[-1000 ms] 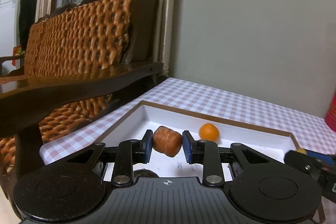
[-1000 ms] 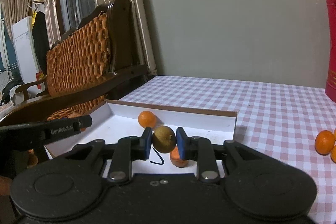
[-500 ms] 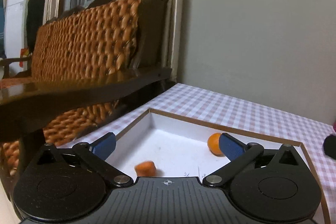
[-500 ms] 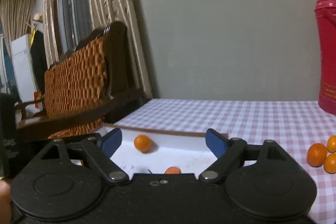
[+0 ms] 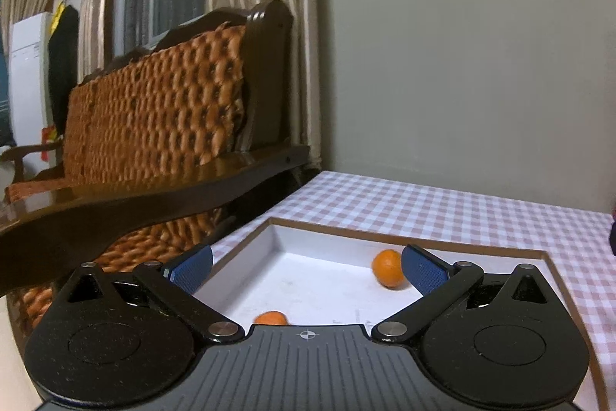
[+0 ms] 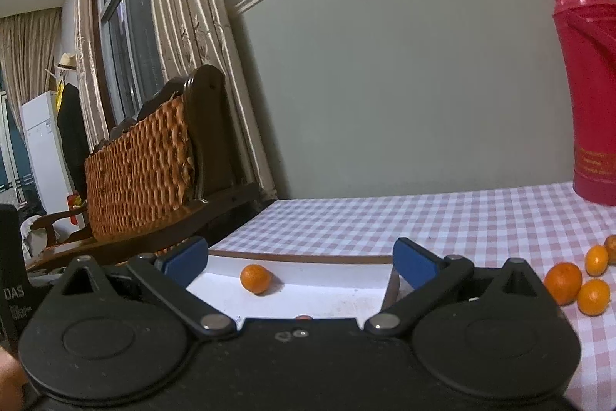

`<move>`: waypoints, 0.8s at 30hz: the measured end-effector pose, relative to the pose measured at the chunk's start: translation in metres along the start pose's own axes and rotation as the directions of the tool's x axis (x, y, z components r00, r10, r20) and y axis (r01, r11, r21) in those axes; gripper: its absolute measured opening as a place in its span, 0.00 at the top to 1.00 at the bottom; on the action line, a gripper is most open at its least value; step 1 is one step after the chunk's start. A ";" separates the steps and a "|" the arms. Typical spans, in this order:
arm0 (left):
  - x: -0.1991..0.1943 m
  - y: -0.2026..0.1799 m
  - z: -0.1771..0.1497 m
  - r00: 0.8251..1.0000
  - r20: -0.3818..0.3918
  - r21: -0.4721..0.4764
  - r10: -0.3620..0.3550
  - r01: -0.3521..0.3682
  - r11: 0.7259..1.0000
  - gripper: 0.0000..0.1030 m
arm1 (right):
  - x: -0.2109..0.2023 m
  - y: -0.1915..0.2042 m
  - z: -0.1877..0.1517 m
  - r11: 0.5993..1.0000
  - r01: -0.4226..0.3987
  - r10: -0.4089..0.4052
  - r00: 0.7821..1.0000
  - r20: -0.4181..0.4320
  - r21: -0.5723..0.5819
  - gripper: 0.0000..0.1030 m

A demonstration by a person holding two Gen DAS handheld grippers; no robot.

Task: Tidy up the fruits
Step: 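Withdraw both open tools from the box to the remaining fruit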

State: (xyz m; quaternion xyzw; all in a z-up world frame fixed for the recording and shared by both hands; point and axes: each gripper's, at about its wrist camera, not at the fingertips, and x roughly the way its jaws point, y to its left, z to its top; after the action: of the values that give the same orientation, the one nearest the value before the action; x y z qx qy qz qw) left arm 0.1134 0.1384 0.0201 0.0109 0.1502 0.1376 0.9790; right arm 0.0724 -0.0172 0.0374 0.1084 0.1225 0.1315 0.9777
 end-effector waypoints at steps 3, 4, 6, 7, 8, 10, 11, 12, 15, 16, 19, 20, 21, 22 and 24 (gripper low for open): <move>-0.004 -0.008 0.001 1.000 0.006 0.012 -0.019 0.019 1.000 0.00 | -0.006 -0.003 -0.001 1.000 0.015 -0.015 1.000 0.006 -0.007 0.06; -0.005 -0.011 0.001 1.000 0.008 0.014 -0.024 0.024 1.000 0.00 | -0.007 -0.004 -0.001 1.000 0.020 -0.020 1.000 0.006 -0.011 0.06; -0.007 -0.017 0.001 0.999 0.010 0.018 -0.042 0.041 0.999 0.00 | -0.011 -0.007 -0.001 1.000 0.027 -0.027 1.000 0.000 -0.013 0.06; -0.008 -0.020 0.001 0.999 0.011 0.019 -0.048 0.048 0.999 0.00 | -0.012 -0.009 -0.001 0.999 0.032 -0.032 0.999 -0.003 -0.014 0.06; -0.009 -0.024 0.001 0.998 0.011 0.021 -0.054 0.054 0.998 0.00 | -0.012 -0.010 -0.002 0.999 0.038 -0.038 0.999 -0.007 -0.016 0.06; -0.011 -0.030 0.001 0.997 0.013 0.027 -0.070 0.069 0.997 0.00 | -0.014 -0.013 -0.002 0.998 0.052 -0.052 0.999 -0.012 -0.022 0.06; -0.011 -0.033 0.001 0.997 0.014 0.029 -0.075 0.075 0.997 0.00 | -0.016 -0.015 -0.002 0.998 0.060 -0.061 0.998 -0.012 -0.025 0.06; -0.012 -0.037 0.001 0.996 0.015 0.032 -0.085 0.085 0.996 0.00 | -0.018 -0.016 -0.003 0.997 0.073 -0.073 0.997 -0.012 -0.030 0.06; -0.015 -0.047 0.001 0.994 0.016 0.042 -0.108 0.107 0.993 0.00 | -0.023 -0.024 -0.002 0.994 0.106 -0.106 0.994 -0.013 -0.030 0.06; -0.016 -0.050 0.001 0.993 0.016 0.045 -0.114 0.113 0.993 0.00 | -0.024 -0.027 -0.002 0.993 0.119 -0.119 0.993 -0.015 -0.028 0.06; -0.020 -0.060 0.000 0.990 0.014 0.047 -0.138 0.137 0.989 0.00 | -0.028 -0.037 -0.001 0.990 0.144 -0.144 0.989 -0.022 -0.008 0.06; -0.021 -0.063 0.000 0.989 0.014 0.049 -0.145 0.144 0.988 0.00 | -0.030 -0.040 -0.002 0.989 0.151 -0.151 0.988 -0.025 -0.002 0.06; -0.023 -0.067 0.000 0.988 0.015 0.052 -0.152 0.151 0.987 0.00 | -0.031 -0.043 -0.002 0.987 0.159 -0.159 0.987 -0.027 0.004 0.06; -0.024 -0.070 0.000 0.987 0.015 0.054 -0.159 0.158 0.986 0.00 | -0.032 -0.046 -0.001 0.986 0.165 -0.165 0.986 -0.031 0.009 0.06; -0.026 -0.076 0.000 0.985 0.013 0.055 -0.175 0.174 0.983 0.00 | -0.035 -0.051 -0.002 0.984 0.179 -0.179 0.983 -0.034 0.010 0.06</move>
State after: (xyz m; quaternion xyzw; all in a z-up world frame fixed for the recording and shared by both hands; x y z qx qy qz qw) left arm 0.1100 0.0579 0.0231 0.0252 0.1455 0.0473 0.9879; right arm 0.0510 -0.0748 0.0301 0.1012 0.1485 0.0441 0.9827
